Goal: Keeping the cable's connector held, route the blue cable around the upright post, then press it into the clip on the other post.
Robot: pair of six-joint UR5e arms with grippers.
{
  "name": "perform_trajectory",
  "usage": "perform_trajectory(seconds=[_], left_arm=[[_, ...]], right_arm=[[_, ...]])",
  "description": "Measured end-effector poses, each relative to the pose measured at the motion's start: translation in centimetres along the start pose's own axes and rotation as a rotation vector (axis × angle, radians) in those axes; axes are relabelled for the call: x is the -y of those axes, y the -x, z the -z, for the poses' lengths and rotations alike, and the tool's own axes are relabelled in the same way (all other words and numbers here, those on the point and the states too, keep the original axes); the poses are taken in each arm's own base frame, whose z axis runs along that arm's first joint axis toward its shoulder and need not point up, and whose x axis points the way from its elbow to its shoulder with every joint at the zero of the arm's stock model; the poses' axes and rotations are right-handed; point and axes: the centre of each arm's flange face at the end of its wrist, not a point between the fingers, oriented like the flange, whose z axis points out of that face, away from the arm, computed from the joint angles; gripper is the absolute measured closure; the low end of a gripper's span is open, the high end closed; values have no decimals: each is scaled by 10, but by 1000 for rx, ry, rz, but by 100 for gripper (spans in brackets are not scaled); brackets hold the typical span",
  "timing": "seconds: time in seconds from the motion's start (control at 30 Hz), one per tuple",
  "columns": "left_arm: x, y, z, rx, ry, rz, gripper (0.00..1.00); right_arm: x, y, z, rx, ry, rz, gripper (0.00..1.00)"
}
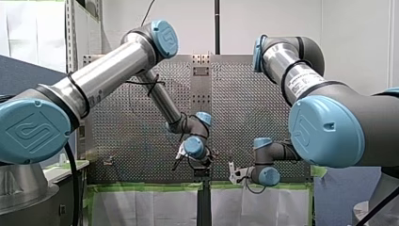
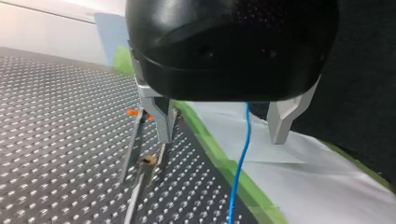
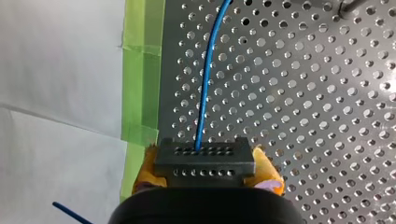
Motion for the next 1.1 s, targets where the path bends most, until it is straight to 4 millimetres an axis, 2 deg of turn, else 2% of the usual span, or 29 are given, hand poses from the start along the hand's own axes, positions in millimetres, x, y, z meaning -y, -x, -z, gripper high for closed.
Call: perform_trajectory(seconds=[0.3,0.6,0.83,1.1], left_arm=[[-9,-15,27,-94,46,42,0],[-12,-20,39,-172,47,46,0],[-9,-20,42,-190,10,40,0],[-13,-19,36,-179,-29,-1,0]], right_arm=[[2,6,15,12,-54,28,100],[7,3,33,18,-88,43,100],[14,1,40,18,-125,55,100],[22,-1,40,4,-165,55,100]])
